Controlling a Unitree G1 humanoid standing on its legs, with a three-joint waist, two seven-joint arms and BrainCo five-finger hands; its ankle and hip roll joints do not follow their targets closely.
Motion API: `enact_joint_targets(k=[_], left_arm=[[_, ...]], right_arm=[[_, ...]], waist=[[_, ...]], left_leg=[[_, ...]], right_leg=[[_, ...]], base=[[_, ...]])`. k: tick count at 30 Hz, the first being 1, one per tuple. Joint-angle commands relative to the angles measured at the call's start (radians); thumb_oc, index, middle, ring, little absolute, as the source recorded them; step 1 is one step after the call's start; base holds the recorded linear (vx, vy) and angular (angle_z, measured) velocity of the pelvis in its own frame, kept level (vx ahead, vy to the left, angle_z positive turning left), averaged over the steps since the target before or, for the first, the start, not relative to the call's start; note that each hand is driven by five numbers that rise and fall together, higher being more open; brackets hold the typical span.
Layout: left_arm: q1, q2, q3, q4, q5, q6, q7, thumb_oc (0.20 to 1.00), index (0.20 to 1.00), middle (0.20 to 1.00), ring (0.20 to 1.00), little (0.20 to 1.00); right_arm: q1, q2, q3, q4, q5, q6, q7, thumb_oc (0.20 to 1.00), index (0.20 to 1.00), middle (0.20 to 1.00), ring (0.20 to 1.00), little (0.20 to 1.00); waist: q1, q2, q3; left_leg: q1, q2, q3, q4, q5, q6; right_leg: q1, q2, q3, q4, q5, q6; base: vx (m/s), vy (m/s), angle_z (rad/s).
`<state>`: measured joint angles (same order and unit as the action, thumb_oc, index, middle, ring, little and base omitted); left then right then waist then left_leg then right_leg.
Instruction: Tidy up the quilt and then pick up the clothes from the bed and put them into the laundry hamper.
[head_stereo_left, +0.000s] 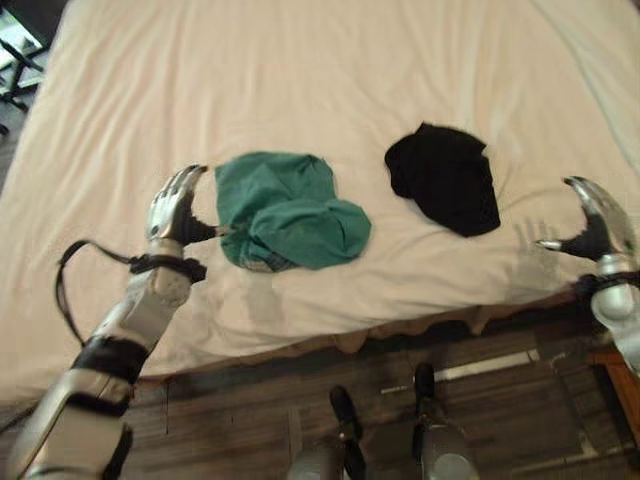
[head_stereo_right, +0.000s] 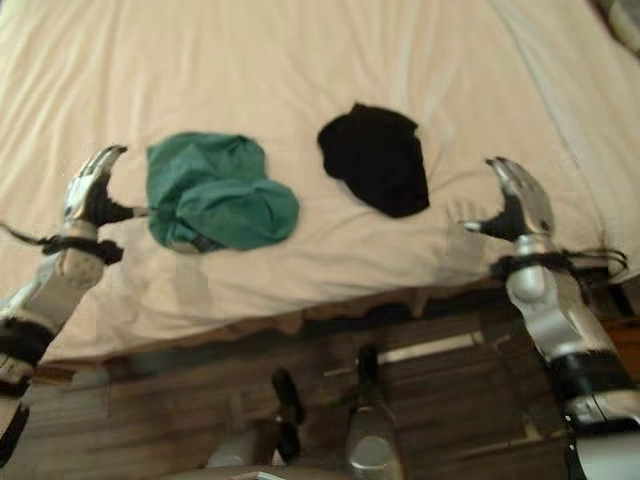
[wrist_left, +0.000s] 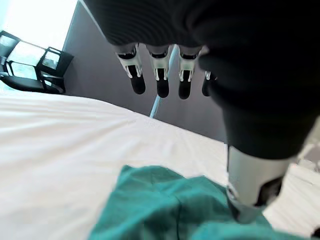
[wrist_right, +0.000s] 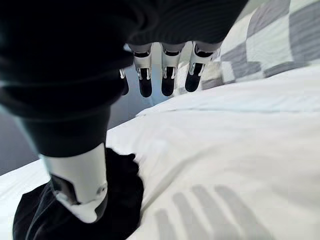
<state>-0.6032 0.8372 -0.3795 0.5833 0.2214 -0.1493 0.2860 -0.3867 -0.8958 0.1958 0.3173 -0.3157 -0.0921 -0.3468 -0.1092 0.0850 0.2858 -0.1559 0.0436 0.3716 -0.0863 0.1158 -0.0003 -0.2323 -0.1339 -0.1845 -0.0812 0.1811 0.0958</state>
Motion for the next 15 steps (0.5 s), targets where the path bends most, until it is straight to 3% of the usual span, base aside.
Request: enact_joint_targets(k=[1, 6, 7, 8, 12, 15], left_arm=[[-0.117, 0.004, 0.026, 0.099, 0.029, 0.016, 0.040, 1.000, 1.000, 1.000, 1.000, 1.000], [-0.267, -0.044, -0.075, 0.274, 0.065, 0.051, 0.049, 1.000, 1.000, 1.000, 1.000, 1.000], [-0.293, -0.052, -0.122, 0.259, 0.140, 0.073, 0.046, 0.787, 0.787, 0.787, 0.787, 0.787], [-0.298, -0.066, -0.151, 0.278, 0.184, 0.086, 0.023, 0.200, 0.200, 0.200, 0.200, 0.200], [-0.260, -0.134, -0.200, 0.365, 0.262, 0.079, -0.048, 0.200, 0.200, 0.200, 0.200, 0.200], [-0.175, -0.181, -0.182, 0.351, 0.247, 0.062, -0.065, 0.200, 0.200, 0.200, 0.200, 0.200]], right_arm=[[-0.079, -0.004, 0.015, -0.063, -0.022, -0.037, -0.027, 1.000, 1.000, 1.000, 1.000, 1.000], [-0.140, 0.010, 0.082, -0.116, -0.012, -0.061, -0.041, 1.000, 1.000, 1.000, 1.000, 1.000], [-0.156, 0.002, 0.096, -0.134, -0.014, -0.066, -0.041, 1.000, 1.000, 1.000, 1.000, 1.000], [-0.164, -0.003, 0.100, -0.150, -0.018, -0.068, -0.039, 1.000, 1.000, 1.000, 1.000, 1.000], [-0.215, -0.039, 0.131, -0.201, -0.094, -0.066, -0.039, 1.000, 1.000, 1.000, 1.000, 1.000], [-0.255, -0.059, 0.159, -0.238, -0.147, -0.063, -0.043, 1.000, 1.000, 1.000, 1.000, 1.000]], waist=[[-0.007, -0.075, 0.007], [-0.027, -0.077, 0.046], [-0.028, -0.074, 0.062], [-0.030, -0.076, 0.069], [-0.028, -0.082, 0.075], [-0.020, -0.083, 0.068]], left_leg=[[-0.007, 0.085, -0.012, -0.001, -0.030, -0.100], [-0.071, 0.093, 0.007, -0.001, -0.007, -0.107], [-0.086, 0.094, 0.013, -0.001, -0.004, -0.107], [-0.090, 0.095, 0.015, -0.001, -0.003, -0.106], [-0.092, 0.095, 0.025, -0.001, -0.005, -0.108], [-0.092, 0.097, 0.020, -0.001, -0.007, -0.110]], right_leg=[[-0.021, -0.109, 0.034, 0.020, -0.030, 0.118], [-0.100, -0.110, 0.048, 0.025, -0.016, 0.122], [-0.116, -0.112, 0.043, 0.026, -0.015, 0.125], [-0.122, -0.113, 0.041, 0.026, -0.014, 0.128], [-0.133, -0.116, 0.038, 0.026, -0.006, 0.134], [-0.132, -0.119, 0.033, 0.026, -0.004, 0.132]], base=[[-0.09, -0.011, -0.14], [-0.07, -0.016, -0.13], [-0.05, -0.006, -0.13], [-0.06, -0.003, -0.09], [0.00, 0.001, -0.06], [0.02, -0.016, 0.02]])
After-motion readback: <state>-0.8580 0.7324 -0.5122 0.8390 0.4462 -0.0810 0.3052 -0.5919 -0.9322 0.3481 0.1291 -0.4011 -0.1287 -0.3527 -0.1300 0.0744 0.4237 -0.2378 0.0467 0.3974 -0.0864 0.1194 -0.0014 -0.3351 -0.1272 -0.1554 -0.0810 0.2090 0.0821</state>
